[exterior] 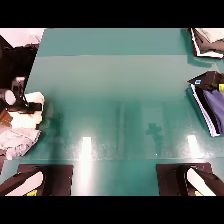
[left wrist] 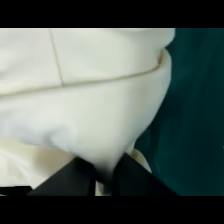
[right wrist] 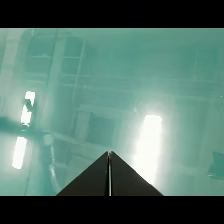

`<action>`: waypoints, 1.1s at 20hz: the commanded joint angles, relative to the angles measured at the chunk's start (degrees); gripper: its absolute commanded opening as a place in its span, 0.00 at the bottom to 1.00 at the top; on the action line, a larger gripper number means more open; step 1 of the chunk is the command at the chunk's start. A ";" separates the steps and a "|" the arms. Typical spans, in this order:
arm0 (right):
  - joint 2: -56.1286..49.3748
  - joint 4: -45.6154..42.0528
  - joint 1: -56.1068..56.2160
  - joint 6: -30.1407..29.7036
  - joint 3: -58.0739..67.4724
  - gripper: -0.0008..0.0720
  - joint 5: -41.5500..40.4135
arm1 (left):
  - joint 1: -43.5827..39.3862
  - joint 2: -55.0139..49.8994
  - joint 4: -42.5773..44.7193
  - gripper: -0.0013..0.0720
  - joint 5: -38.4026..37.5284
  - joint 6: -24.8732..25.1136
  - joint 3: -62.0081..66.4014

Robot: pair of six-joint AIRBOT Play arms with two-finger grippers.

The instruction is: Fold the shirts.

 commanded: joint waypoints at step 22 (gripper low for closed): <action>0.07 1.95 0.02 0.02 0.24 0.04 -5.73 | -31.91 -25.33 -36.70 0.86 -12.00 20.94 45.90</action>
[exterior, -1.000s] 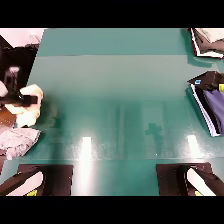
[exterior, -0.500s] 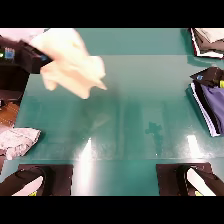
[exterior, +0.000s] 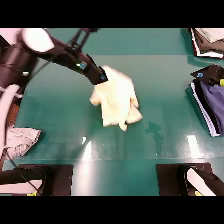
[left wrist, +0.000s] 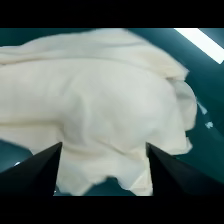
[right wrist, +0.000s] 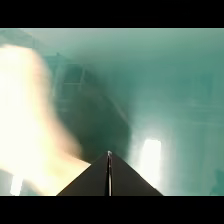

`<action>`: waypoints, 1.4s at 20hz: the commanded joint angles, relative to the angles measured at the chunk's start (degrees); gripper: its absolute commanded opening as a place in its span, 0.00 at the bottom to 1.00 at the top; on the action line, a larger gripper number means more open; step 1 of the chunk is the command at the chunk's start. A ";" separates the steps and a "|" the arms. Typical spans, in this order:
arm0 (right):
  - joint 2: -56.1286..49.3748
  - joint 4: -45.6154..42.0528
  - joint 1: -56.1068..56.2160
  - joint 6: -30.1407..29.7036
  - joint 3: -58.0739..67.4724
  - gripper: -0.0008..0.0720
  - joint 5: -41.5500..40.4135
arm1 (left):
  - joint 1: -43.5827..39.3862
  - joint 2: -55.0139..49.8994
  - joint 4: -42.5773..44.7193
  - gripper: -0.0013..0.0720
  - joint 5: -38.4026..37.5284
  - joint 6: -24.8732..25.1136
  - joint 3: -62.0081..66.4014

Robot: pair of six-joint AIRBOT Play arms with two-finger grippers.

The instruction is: Fold the shirts.

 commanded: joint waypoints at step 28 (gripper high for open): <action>-1.05 0.20 0.04 -0.02 0.02 0.04 0.63 | 0.02 -1.57 -10.10 0.05 -3.04 -8.33 -33.16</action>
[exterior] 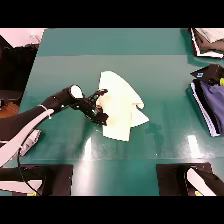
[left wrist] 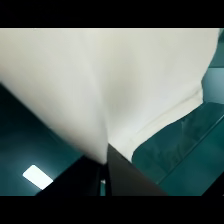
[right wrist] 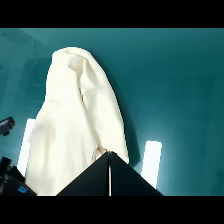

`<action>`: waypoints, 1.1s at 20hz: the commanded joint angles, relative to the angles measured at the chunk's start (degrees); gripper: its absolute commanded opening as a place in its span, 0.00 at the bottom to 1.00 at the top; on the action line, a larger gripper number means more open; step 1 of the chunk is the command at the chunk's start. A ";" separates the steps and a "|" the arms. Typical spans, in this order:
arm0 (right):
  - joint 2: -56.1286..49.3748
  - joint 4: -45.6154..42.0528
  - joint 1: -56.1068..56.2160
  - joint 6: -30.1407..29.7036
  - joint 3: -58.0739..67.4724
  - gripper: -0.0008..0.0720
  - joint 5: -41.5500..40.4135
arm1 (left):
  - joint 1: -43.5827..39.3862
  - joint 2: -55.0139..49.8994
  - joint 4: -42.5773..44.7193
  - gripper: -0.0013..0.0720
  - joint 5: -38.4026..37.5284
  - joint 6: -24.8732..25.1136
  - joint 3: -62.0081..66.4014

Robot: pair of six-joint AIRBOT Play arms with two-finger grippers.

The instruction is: Fold the shirts.

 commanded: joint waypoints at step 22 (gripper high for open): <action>-45.94 -0.50 23.58 -6.95 9.75 0.71 -8.13 | 15.74 26.38 12.15 0.05 -13.68 -0.02 12.87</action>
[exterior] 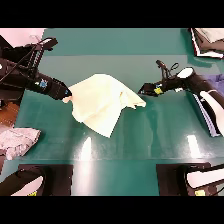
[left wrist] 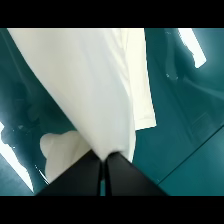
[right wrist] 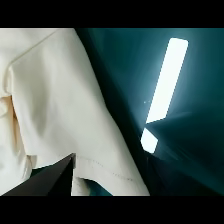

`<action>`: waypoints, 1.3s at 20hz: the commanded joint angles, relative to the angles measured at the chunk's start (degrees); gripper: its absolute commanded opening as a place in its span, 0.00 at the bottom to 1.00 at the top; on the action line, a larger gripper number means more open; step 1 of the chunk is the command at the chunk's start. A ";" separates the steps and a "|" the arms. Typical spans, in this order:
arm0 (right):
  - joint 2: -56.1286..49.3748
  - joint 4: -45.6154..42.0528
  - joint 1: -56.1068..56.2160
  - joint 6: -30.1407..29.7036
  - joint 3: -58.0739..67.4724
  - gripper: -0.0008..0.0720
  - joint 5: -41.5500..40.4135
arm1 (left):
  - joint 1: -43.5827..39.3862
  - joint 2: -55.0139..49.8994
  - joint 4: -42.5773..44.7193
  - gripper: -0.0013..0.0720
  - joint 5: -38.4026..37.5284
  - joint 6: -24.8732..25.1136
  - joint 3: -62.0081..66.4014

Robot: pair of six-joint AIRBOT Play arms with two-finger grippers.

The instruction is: Fold the shirts.

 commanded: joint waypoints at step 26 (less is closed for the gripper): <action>32.54 -5.97 -15.13 2.93 39.58 0.04 7.87 | 0.04 3.61 12.83 0.05 -0.13 -4.61 44.50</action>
